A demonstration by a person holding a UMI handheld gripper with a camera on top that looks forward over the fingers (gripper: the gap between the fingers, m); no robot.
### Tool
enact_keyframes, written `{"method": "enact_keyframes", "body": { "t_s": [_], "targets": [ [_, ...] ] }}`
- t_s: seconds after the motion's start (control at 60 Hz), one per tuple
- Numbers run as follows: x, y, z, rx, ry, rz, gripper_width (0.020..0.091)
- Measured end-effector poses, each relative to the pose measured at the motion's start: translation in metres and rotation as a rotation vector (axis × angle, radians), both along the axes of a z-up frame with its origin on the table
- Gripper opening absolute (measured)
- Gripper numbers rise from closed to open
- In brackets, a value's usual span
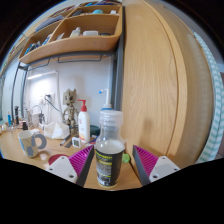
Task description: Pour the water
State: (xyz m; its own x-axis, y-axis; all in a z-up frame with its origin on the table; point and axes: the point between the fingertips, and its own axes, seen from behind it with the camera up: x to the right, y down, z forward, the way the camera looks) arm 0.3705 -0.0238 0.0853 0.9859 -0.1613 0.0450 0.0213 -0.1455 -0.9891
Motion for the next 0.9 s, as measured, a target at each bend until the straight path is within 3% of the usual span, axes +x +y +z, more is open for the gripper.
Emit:
{"method": "enact_keyframes", "body": {
  "t_s": [0.1, 0.183, 0.25, 0.417, 0.7, 0.9],
  "targets": [
    [-0.011, 0.008, 0.001, 0.022, 0.021, 0.04, 0.0631],
    [-0.012, 0.009, -0.002, 0.019, 0.018, 0.034, 0.0429],
    [-0.013, 0.01, -0.002, 0.017, 0.009, 0.037, 0.0405],
    [-0.016, 0.009, -0.003, 0.006, -0.012, 0.047, 0.0267],
    [-0.023, 0.007, 0.003, -0.028, -0.08, 0.04, 0.0255],
    [-0.06, 0.015, 0.038, -0.055, -0.529, 0.071, 0.0258]
  ]
}}
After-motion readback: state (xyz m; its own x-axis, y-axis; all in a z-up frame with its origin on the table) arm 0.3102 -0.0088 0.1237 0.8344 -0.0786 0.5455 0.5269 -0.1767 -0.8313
